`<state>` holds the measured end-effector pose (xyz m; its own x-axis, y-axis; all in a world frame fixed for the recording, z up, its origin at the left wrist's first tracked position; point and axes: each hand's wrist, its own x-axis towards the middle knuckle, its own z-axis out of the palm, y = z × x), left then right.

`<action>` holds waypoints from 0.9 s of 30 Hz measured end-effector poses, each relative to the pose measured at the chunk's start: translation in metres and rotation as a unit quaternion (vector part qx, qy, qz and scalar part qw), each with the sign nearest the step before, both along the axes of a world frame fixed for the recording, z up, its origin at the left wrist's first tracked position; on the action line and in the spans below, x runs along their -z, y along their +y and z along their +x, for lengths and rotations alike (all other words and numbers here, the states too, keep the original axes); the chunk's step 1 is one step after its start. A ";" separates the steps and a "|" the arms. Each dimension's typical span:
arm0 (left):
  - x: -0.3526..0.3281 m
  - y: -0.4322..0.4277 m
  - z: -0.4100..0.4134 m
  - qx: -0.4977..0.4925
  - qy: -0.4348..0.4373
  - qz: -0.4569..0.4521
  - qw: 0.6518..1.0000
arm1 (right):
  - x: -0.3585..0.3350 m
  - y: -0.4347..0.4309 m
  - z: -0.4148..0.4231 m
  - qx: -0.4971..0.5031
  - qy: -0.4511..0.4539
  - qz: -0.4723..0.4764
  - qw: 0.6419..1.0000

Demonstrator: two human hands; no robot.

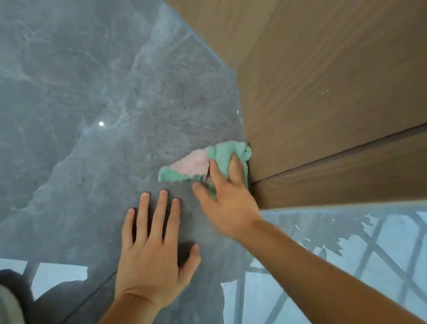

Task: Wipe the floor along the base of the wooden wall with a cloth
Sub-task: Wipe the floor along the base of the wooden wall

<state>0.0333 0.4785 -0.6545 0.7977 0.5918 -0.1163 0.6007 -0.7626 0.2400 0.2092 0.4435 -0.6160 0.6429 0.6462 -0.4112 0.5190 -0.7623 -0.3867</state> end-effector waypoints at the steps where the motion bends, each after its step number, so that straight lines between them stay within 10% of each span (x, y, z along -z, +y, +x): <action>1: 0.000 0.000 0.000 -0.002 0.002 0.000 1.000 | 0.000 0.027 0.025 -0.004 -0.015 -0.007 1.000; 8: 0.004 -0.003 0.002 -0.001 0.003 0.008 1.000 | 0.005 0.149 0.101 0.052 -0.067 -0.046 0.995; 27: 0.009 -0.007 0.001 0.000 0.002 0.051 0.999 | -0.008 -0.139 -0.041 -0.142 -0.080 -0.045 0.986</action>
